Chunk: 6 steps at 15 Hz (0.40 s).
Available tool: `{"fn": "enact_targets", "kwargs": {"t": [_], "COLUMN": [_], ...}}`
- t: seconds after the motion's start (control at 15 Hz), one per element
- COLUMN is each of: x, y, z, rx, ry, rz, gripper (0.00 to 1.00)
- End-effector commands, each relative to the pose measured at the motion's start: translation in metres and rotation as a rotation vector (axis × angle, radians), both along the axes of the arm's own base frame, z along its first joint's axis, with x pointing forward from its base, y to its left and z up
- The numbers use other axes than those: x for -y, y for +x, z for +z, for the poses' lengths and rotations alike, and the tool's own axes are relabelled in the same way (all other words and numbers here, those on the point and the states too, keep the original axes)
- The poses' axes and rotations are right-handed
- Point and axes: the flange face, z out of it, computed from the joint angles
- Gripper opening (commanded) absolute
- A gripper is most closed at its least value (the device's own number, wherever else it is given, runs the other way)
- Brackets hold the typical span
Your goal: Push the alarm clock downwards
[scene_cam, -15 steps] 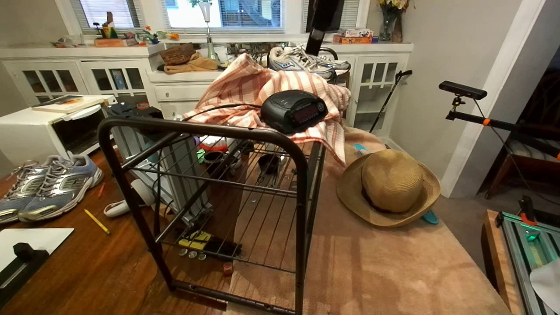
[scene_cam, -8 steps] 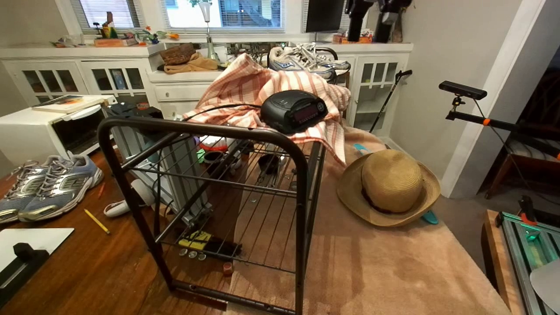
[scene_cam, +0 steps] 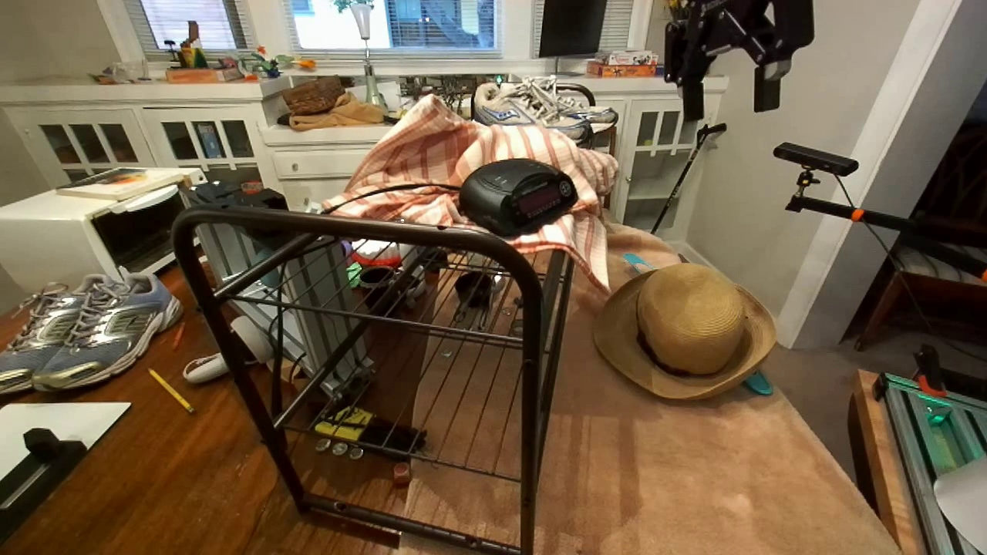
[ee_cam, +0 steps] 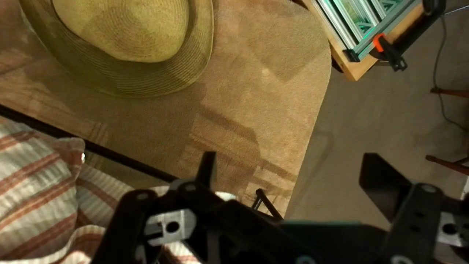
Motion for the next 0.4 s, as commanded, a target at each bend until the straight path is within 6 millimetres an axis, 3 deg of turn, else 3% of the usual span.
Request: {"fn": "enact_targets", "kwargs": {"t": [0.0, 0.07, 0.13, 0.33], "x": [0.018, 0.023, 0.015, 0.022], "y": [-0.020, -0.023, -0.008, -0.015], "z": [-0.022, -0.027, -0.018, -0.026], "rx": [0.001, 0.010, -0.017, -0.014], "ry": [-0.004, 0.001, 0.003, 0.007], "rz": [-0.022, -0.034, -0.032, -0.047], "gripper": [1.00, 1.00, 1.00, 1.00]}}
